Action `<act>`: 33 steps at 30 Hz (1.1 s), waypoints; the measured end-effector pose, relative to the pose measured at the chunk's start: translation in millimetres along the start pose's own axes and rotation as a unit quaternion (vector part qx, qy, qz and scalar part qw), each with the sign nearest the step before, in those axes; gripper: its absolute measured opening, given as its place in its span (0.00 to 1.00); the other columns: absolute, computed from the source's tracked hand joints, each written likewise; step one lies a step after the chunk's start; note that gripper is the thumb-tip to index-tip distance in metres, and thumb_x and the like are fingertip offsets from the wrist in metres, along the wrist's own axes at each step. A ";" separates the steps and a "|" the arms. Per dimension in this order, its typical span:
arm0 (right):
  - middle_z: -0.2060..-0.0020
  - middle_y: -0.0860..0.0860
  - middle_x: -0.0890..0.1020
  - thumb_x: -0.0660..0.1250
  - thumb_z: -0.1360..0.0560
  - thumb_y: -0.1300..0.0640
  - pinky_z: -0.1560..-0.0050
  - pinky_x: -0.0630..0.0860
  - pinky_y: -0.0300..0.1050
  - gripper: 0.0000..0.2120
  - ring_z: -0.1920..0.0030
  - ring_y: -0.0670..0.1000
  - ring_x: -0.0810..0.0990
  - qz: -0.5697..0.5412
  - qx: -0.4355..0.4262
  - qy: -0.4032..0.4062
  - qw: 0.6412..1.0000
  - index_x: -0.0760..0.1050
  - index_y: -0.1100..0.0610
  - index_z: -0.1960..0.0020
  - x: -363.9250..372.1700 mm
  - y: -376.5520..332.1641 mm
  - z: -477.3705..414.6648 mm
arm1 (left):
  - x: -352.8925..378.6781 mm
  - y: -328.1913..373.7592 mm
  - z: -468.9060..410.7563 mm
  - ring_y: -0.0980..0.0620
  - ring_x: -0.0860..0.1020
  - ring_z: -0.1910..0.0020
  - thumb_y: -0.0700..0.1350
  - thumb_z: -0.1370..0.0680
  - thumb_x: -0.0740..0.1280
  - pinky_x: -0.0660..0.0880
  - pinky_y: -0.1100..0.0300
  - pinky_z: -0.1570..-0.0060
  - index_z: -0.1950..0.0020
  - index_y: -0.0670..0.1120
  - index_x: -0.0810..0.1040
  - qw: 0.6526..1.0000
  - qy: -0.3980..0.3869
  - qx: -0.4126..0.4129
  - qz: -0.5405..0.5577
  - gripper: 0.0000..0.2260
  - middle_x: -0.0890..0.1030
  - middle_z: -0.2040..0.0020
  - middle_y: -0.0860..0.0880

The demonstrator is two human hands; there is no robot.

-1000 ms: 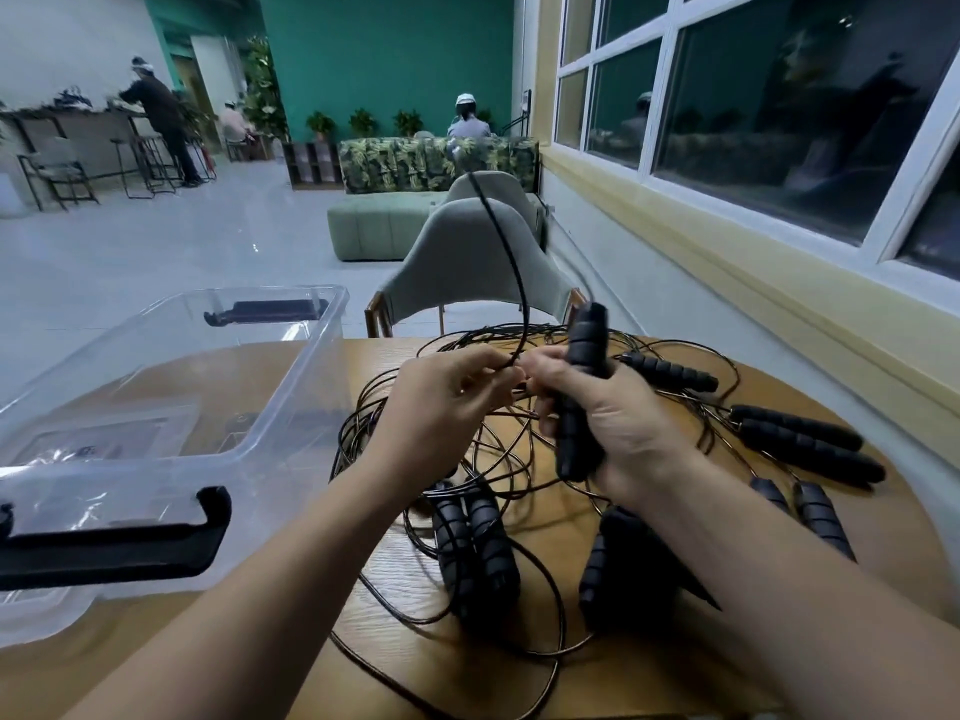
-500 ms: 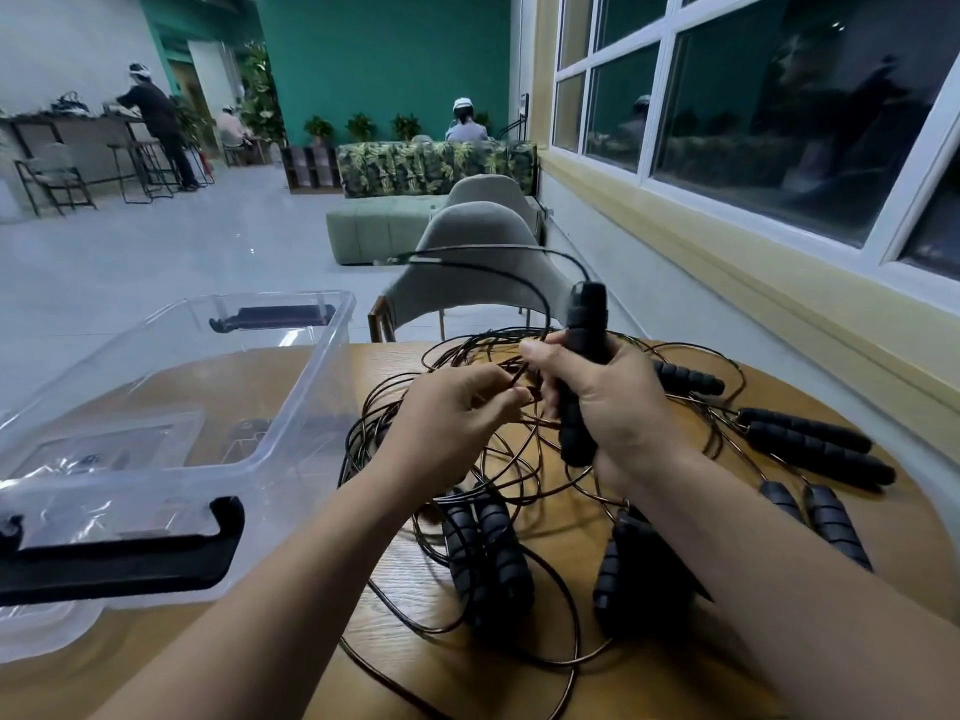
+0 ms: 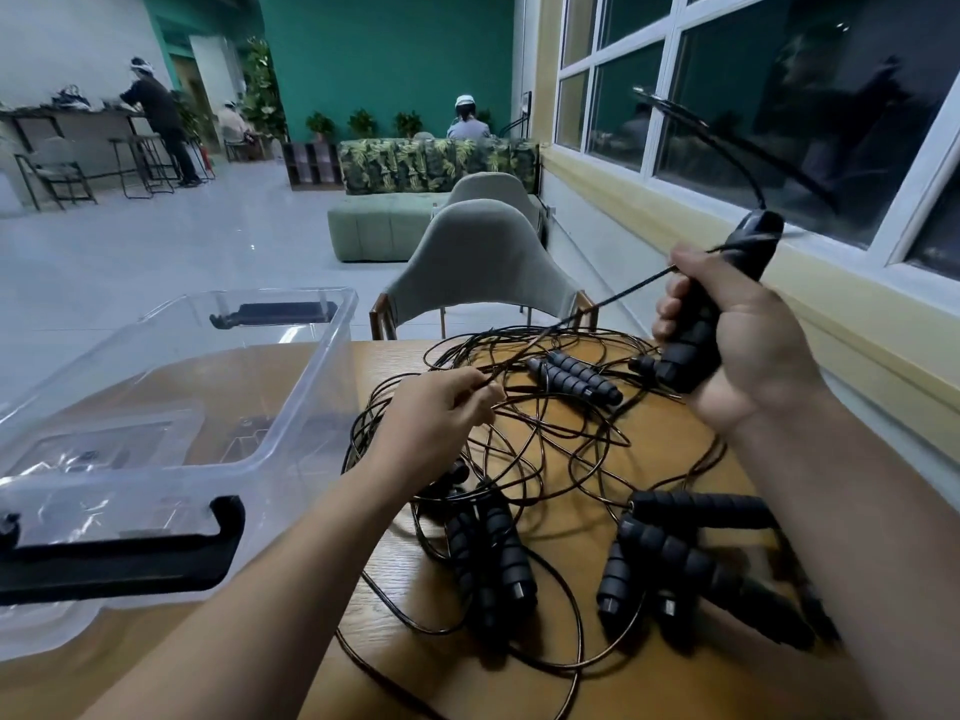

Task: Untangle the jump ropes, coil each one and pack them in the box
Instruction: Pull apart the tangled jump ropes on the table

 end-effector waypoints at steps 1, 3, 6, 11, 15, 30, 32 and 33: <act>0.68 0.48 0.80 0.75 0.21 0.56 0.67 0.73 0.38 0.08 0.69 0.46 0.76 0.015 0.020 0.016 1.000 0.77 0.54 0.56 -3.8 7.3 -0.3 | -0.1 2.7 0.0 0.62 0.84 0.60 0.53 0.16 0.68 0.83 0.49 0.51 0.53 0.52 0.84 1.000 0.000 0.007 -0.007 0.10 0.86 0.62 0.58; 0.69 0.48 0.80 0.75 0.21 0.54 0.69 0.73 0.37 0.10 0.70 0.45 0.76 0.045 0.078 0.034 0.995 0.78 0.54 0.58 -8.4 31.1 2.0 | -1.6 9.8 0.3 0.61 0.84 0.61 0.53 0.16 0.68 0.82 0.50 0.52 0.54 0.51 0.84 1.000 0.005 0.018 -0.010 0.11 0.86 0.63 0.58; 0.67 0.50 0.80 0.77 0.25 0.58 0.74 0.74 0.36 0.07 0.72 0.45 0.76 0.054 0.169 0.005 0.984 0.79 0.57 0.56 0.2 77.2 12.3 | -5.9 21.9 1.7 0.60 0.83 0.64 0.53 0.16 0.68 0.81 0.54 0.57 0.55 0.50 0.85 0.999 0.021 0.035 -0.024 0.12 0.85 0.64 0.57; 0.66 0.52 0.79 0.75 0.24 0.64 0.72 0.72 0.38 0.05 0.70 0.47 0.74 0.100 0.178 -0.055 0.977 0.79 0.60 0.52 19.2 117.2 25.4 | -2.3 38.1 5.0 0.62 0.75 0.71 0.52 0.16 0.69 0.66 0.64 0.70 0.57 0.57 0.81 0.996 0.018 0.067 -0.064 0.10 0.83 0.66 0.58; 0.66 0.53 0.78 0.74 0.23 0.66 0.70 0.71 0.39 0.05 0.69 0.48 0.74 0.093 0.173 -0.077 0.978 0.81 0.61 0.49 30.1 124.3 34.1 | -5.0 44.5 6.5 0.62 0.76 0.70 0.50 0.17 0.70 0.66 0.63 0.69 0.54 0.54 0.85 0.993 0.037 0.085 -0.072 0.08 0.81 0.68 0.59; 0.64 0.54 0.81 0.76 0.23 0.61 0.69 0.73 0.38 0.06 0.69 0.47 0.75 0.086 0.103 -0.064 0.989 0.80 0.60 0.52 39.3 91.0 30.3 | -0.4 34.6 6.9 0.62 0.76 0.68 0.52 0.16 0.68 0.66 0.64 0.69 0.59 0.49 0.80 0.993 0.032 0.067 -0.097 0.13 0.79 0.69 0.60; 0.64 0.53 0.81 0.75 0.22 0.62 0.68 0.73 0.38 0.06 0.68 0.47 0.74 0.070 0.093 -0.057 0.992 0.79 0.60 0.51 35.7 73.3 25.5 | -2.1 24.5 4.0 0.60 0.78 0.67 0.52 0.16 0.68 0.69 0.62 0.68 0.57 0.50 0.81 0.994 0.028 0.052 -0.096 0.12 0.82 0.65 0.58; 0.64 0.52 0.80 0.75 0.22 0.62 0.68 0.73 0.38 0.05 0.68 0.47 0.74 0.062 0.086 -0.055 0.993 0.78 0.59 0.51 33.3 63.9 23.4 | -3.6 19.9 2.4 0.59 0.78 0.66 0.52 0.16 0.68 0.70 0.60 0.68 0.57 0.50 0.81 0.994 0.029 0.046 -0.095 0.12 0.83 0.64 0.57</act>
Point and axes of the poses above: each hand's wrist, its own z-axis away from the middle knuckle, its own x-axis out of the palm, y = z × x, the point moved 10 cm from there along -z, towards the middle knuckle
